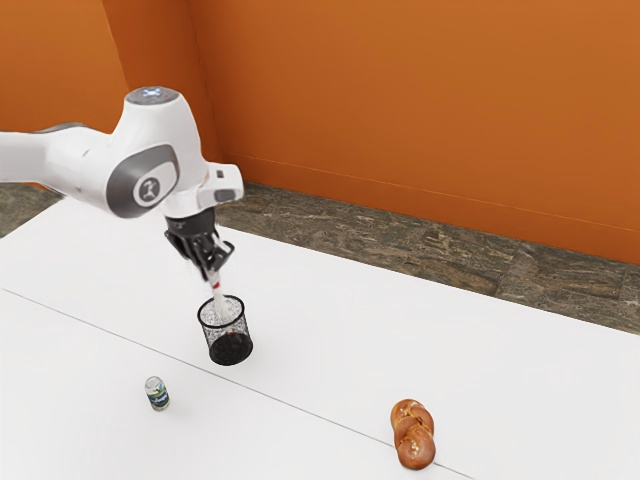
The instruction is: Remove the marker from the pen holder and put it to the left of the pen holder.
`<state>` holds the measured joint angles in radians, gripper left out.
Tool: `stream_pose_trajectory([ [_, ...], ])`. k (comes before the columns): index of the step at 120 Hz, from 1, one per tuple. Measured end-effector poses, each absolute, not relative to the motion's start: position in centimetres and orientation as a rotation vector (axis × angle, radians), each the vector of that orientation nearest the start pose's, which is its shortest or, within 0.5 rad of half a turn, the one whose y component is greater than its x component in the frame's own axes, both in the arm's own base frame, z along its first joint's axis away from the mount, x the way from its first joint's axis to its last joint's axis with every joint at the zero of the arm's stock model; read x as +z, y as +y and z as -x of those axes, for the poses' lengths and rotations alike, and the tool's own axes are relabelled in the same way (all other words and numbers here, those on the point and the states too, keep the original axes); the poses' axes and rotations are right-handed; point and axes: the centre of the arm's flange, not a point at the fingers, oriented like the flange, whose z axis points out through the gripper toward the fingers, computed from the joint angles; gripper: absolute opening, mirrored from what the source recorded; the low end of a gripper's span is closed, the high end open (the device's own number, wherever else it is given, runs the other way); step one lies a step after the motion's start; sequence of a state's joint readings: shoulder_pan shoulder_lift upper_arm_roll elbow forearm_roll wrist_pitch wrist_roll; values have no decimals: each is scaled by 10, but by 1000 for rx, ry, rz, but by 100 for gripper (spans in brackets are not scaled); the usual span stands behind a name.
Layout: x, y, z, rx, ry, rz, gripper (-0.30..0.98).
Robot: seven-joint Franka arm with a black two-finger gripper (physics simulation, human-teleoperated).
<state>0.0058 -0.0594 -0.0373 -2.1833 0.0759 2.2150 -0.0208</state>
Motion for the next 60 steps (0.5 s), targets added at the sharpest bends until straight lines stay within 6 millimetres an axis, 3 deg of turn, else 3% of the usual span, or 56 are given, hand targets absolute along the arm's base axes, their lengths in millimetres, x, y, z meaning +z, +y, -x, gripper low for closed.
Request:
stream_pose_trajectory([
  [20,493,-14,-537,-65,60,3069,-10],
  [32,514,-10,-536,105,37,3062,-10],
  [37,513,-7,-536,210,26,3053,-10],
  [50,489,4,-538,550,-25,2999,-10],
  [60,471,33,-529,785,-125,2930,-10],
])
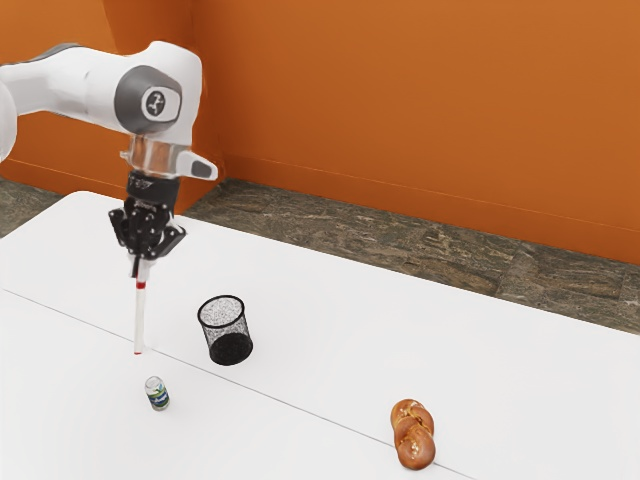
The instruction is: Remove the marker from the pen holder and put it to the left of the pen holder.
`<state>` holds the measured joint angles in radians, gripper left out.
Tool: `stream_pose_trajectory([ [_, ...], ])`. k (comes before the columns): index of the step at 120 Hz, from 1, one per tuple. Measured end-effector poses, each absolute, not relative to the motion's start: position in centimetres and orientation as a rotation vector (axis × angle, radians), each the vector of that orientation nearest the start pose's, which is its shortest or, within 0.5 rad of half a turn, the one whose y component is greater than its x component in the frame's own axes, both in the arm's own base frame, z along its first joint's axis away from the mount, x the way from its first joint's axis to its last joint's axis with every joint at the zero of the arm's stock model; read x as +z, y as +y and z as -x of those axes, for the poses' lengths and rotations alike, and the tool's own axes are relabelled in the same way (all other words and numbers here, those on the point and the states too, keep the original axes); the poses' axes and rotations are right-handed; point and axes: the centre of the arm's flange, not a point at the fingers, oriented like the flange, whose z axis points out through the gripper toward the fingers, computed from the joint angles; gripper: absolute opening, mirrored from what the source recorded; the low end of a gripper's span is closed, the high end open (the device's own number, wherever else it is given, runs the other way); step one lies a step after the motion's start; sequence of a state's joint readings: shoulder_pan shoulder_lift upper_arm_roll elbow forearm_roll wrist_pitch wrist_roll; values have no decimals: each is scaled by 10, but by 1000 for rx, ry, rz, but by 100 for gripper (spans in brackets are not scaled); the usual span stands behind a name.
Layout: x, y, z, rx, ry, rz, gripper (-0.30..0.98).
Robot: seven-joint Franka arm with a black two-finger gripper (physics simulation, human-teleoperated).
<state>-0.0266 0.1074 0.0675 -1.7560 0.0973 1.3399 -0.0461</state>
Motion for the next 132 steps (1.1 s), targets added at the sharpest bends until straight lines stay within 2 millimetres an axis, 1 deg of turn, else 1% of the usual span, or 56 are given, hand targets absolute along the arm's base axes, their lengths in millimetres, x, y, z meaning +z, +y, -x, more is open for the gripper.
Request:
stream_pose_trajectory([
  [7,461,62,-522,920,-226,2886,-10],
  [11,452,76,-519,998,-274,2857,-10],
  [15,441,85,-518,1075,-309,2823,-10],
  [20,421,93,-517,1182,-339,2773,-10],
  [30,383,98,-520,1349,-365,2678,-10],
  [45,353,105,-521,1512,-412,2562,-10],
  [69,325,117,-511,1666,-478,2435,-10],
  [89,303,131,-531,1688,-522,2386,-10],
  [91,300,133,-532,1692,-527,2382,-8],
  [102,290,144,-541,1689,-556,2381,12],
  [112,286,150,-544,1680,-575,2392,30],
  [117,290,152,-546,1652,-589,2419,37],
  [120,300,153,-549,1608,-600,2462,40],
  [123,316,150,-554,1542,-600,2518,44],
  [129,358,136,-564,1373,-581,2650,49],
  [132,376,131,-568,1291,-574,2707,51],
])
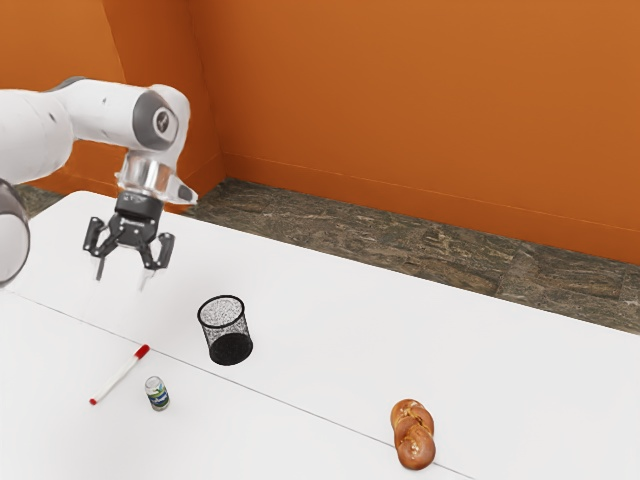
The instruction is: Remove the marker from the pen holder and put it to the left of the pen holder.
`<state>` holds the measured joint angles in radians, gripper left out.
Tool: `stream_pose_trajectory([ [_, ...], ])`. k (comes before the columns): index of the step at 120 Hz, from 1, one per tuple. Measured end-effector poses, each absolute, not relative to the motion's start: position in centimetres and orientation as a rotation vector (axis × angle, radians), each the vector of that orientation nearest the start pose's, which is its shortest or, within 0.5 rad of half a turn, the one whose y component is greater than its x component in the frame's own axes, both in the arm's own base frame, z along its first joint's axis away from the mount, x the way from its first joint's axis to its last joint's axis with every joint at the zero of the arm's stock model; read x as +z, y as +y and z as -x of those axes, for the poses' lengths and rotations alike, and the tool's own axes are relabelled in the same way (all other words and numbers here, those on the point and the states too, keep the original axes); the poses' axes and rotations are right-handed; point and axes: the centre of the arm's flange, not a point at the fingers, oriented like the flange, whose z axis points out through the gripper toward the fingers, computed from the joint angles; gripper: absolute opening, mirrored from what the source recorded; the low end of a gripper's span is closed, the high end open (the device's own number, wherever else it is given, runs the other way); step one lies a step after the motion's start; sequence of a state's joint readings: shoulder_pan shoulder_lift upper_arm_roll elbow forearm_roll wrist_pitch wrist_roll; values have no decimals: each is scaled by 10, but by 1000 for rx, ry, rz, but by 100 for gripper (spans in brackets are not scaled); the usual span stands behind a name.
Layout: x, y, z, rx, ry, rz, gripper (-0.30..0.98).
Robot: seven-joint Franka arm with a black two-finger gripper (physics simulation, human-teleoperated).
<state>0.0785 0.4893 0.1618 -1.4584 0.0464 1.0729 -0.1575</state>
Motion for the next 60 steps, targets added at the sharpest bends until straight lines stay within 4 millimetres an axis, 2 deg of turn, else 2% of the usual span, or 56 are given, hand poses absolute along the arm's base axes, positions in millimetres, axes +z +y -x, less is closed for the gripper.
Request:
stream_pose_trajectory([
  [13,449,99,-581,918,-500,2904,58],
  [28,514,69,-566,537,-403,3011,63],
  [42,554,58,-560,303,-354,3056,65],
  [60,565,49,-567,182,-304,3071,67],
])
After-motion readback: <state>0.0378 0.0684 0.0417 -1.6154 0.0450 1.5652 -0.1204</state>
